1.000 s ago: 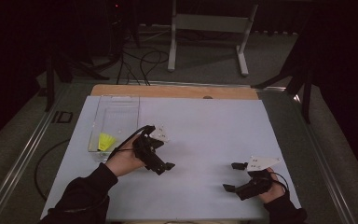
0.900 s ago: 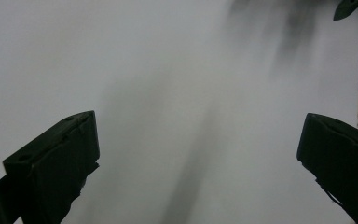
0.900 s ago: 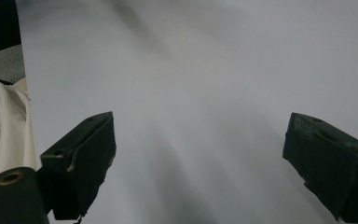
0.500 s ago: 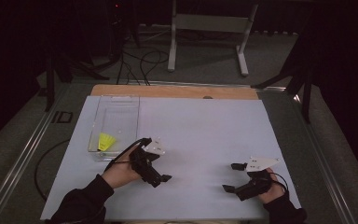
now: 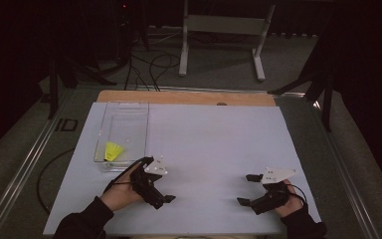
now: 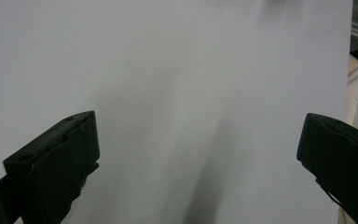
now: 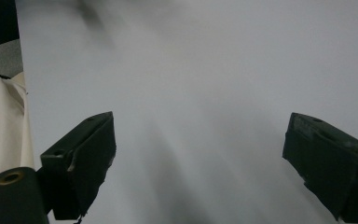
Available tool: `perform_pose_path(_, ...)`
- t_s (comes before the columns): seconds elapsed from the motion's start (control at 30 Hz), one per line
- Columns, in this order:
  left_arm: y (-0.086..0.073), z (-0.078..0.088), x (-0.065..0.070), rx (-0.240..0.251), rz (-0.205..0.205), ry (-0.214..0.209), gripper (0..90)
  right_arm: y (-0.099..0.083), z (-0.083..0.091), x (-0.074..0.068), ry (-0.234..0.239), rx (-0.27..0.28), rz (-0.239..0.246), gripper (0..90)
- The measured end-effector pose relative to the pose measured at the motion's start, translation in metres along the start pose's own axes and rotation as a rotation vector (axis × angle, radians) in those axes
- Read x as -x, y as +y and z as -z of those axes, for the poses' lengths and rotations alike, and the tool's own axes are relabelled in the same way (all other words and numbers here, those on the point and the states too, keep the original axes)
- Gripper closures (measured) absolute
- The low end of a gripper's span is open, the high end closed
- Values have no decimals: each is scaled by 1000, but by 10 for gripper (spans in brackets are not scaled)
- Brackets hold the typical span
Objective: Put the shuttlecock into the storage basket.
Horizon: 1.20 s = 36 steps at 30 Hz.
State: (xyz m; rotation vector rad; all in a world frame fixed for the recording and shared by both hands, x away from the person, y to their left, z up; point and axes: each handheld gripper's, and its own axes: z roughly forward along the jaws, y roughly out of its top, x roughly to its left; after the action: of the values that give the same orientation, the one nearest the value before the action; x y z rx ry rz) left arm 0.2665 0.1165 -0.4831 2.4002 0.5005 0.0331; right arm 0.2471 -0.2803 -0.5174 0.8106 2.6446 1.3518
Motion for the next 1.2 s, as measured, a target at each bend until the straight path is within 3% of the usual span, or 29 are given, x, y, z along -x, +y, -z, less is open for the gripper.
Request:
perform_pose_path(0.33,-24,8,2,-1,18,25,0,0,-1,0,-3,-7,8,97)
perform_pose_path(0.8,-58,25,-2,-16,65,97,0,-1,-2,0,-5,-17,14,97)
perform_pose_path(1.2,-87,40,-6,62,137,126,0,-3,-3,1,-4,-21,12,97)
